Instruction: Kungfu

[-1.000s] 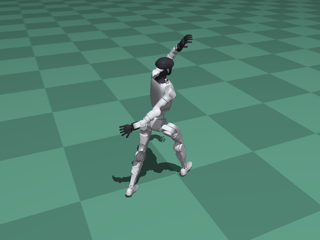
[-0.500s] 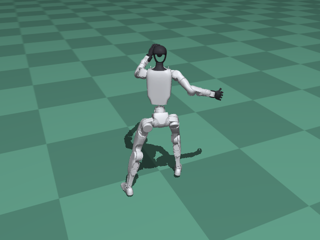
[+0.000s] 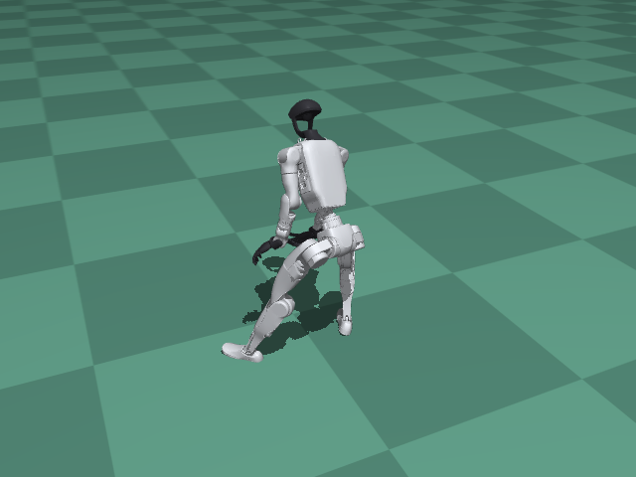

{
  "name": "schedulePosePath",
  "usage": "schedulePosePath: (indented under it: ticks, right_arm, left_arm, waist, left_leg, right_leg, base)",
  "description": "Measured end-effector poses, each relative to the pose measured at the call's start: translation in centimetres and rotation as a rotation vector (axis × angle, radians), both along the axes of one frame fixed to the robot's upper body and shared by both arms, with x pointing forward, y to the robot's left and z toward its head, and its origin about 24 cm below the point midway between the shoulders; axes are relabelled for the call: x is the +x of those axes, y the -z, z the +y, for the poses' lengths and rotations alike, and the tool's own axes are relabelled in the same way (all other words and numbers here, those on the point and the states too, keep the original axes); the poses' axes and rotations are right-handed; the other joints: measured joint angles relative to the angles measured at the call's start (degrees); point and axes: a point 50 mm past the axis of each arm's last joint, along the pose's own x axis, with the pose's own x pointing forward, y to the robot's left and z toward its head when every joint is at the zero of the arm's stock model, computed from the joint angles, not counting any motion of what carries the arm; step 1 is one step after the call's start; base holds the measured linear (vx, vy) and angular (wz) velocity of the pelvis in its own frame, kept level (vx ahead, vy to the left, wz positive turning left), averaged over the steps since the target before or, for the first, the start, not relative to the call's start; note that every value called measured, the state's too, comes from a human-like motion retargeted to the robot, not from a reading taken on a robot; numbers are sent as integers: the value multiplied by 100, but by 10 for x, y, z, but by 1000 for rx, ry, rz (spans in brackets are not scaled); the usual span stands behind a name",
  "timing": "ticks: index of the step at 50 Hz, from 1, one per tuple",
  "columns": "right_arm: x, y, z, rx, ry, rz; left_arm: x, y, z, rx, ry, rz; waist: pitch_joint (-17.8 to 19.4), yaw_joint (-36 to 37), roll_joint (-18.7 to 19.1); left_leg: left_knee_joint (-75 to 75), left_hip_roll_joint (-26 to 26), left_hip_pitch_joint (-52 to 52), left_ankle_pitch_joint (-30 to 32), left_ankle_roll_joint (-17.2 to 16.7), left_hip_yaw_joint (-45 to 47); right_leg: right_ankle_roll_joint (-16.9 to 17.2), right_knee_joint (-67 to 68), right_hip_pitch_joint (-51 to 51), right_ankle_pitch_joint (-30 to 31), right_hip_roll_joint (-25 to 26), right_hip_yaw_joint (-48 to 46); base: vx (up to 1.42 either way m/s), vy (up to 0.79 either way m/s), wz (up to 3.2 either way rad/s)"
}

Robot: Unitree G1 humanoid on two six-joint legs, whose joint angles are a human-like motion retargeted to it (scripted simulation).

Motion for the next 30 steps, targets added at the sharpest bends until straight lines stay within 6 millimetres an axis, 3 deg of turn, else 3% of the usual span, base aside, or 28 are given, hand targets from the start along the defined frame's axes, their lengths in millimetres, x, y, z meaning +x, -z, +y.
schedulePosePath:
  ticks: [10,21,26,30]
  right_arm:
    - [8,-5,-13,-140,-103,-152]
    - [38,-37,-22,-210,-160,-355]
    - [62,-66,-30,-279,-96,-529]
    - [87,-114,-36,-361,38,-837]
  left_arm:
    - [-3,-3,12,53,24,0]
    - [3,-12,10,35,9,-58]
    - [7,-17,7,-12,-35,-86]
    - [15,-28,13,-68,-118,-141]
  waist:
    - [-266,-82,85]
    - [-347,-190,57]
    - [-384,-137,-109]
    - [-400,145,-363]
  left_leg:
    - [9,-127,77,53,0,103]
    - [-113,-85,-67,103,0,557]
    - [-56,-81,-258,79,0,619]
    - [580,209,-449,-201,0,185]
  right_leg:
    - [-1,-191,56,187,-40,196]
    - [-8,-404,194,458,-113,62]
    - [-20,-618,325,546,-170,-50]
    - [-86,-1100,647,570,-26,-242]
  base:
    - [10,16,-5]
    - [5,8,0]
    - [14,0,30]
    - [42,-18,5]
